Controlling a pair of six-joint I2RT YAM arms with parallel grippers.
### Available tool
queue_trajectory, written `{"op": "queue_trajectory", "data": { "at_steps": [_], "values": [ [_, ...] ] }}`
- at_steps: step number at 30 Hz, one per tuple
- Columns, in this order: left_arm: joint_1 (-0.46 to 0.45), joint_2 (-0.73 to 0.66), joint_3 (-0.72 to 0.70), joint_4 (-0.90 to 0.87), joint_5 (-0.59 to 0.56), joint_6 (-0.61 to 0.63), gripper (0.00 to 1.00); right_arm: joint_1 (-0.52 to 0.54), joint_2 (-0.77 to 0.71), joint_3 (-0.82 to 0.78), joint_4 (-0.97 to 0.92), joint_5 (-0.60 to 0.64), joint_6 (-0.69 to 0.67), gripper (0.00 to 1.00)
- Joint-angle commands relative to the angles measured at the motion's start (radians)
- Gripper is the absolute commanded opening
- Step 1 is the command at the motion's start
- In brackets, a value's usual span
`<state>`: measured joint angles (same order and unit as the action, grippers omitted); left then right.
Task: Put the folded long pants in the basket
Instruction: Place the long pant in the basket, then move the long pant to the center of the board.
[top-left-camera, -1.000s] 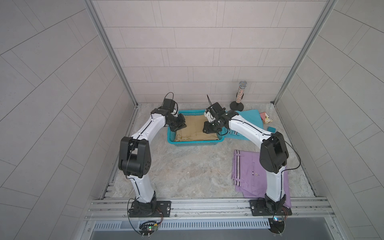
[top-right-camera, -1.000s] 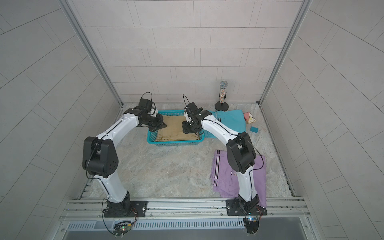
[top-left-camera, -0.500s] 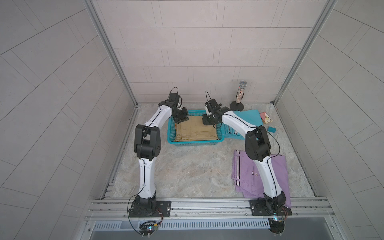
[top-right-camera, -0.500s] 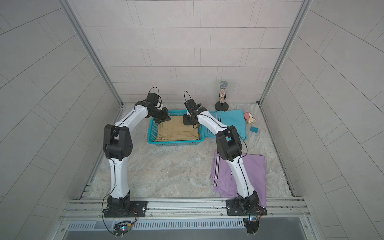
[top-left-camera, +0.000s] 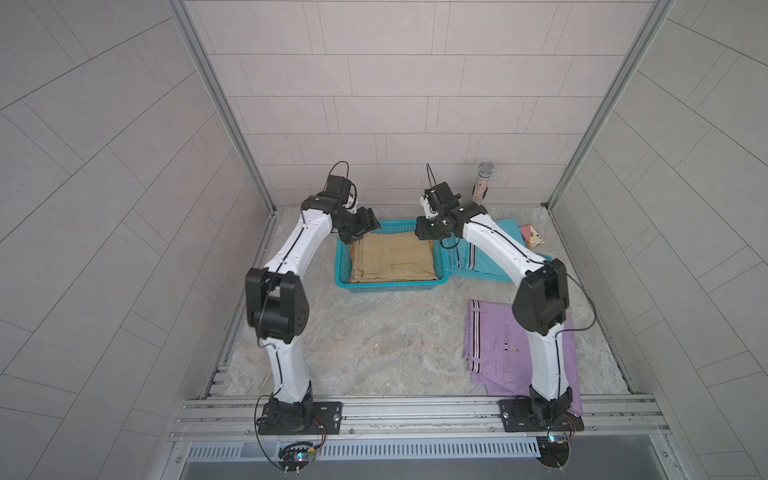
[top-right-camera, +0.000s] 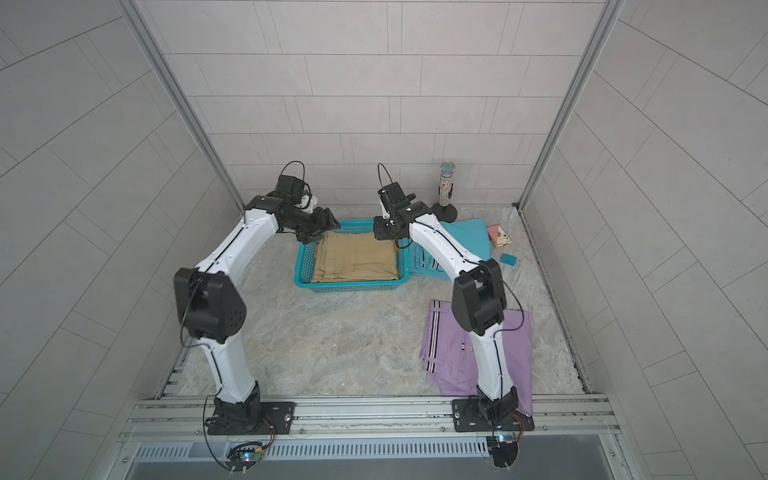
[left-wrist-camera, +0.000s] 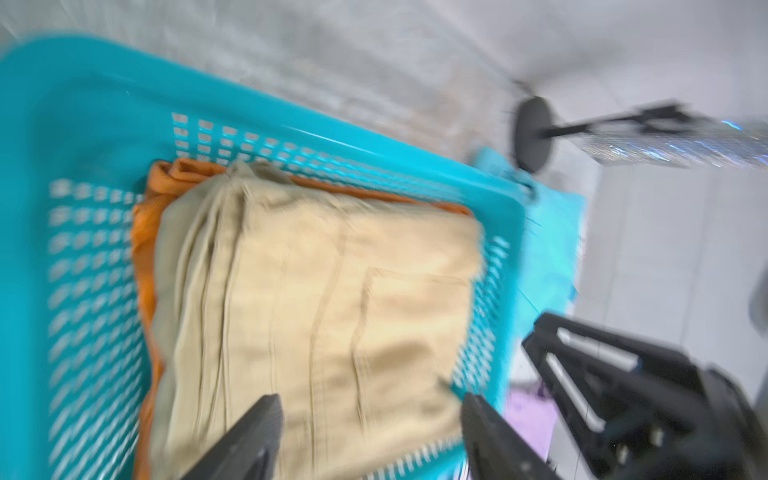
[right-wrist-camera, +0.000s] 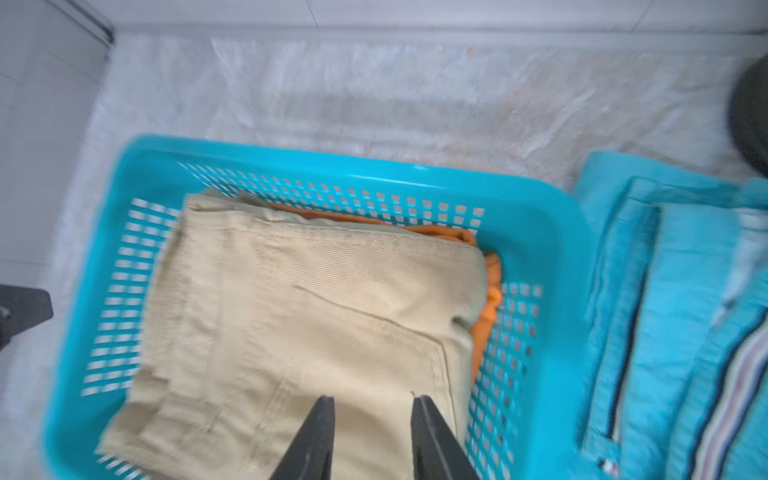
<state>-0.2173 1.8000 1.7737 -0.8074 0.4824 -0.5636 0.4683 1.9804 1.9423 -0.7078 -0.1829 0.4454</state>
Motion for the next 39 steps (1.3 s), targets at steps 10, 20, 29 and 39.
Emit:
{"op": "queue_trajectory", "data": {
  "at_steps": [10, 20, 29, 39],
  "values": [
    [-0.51, -0.808, -1.062, 0.559, -0.26, -0.456, 0.98, -0.098, -0.875, -0.809, 0.192, -0.029, 0.119, 0.58],
    [-0.749, -0.599, -1.363, 1.016, -0.356, -0.538, 0.99, -0.244, -1.232, -1.113, 0.075, -0.054, 0.113, 0.72],
    [-0.804, -0.185, -1.297, 1.273, -0.232, -0.559, 0.99, -0.336, -1.345, -1.205, -0.051, 0.001, 0.142, 0.83],
    [-0.875, 0.095, -1.143, 1.329, -0.155, -0.586, 0.99, -0.369, -1.353, -1.263, -0.181, 0.15, 0.295, 0.77]
  ]
}}
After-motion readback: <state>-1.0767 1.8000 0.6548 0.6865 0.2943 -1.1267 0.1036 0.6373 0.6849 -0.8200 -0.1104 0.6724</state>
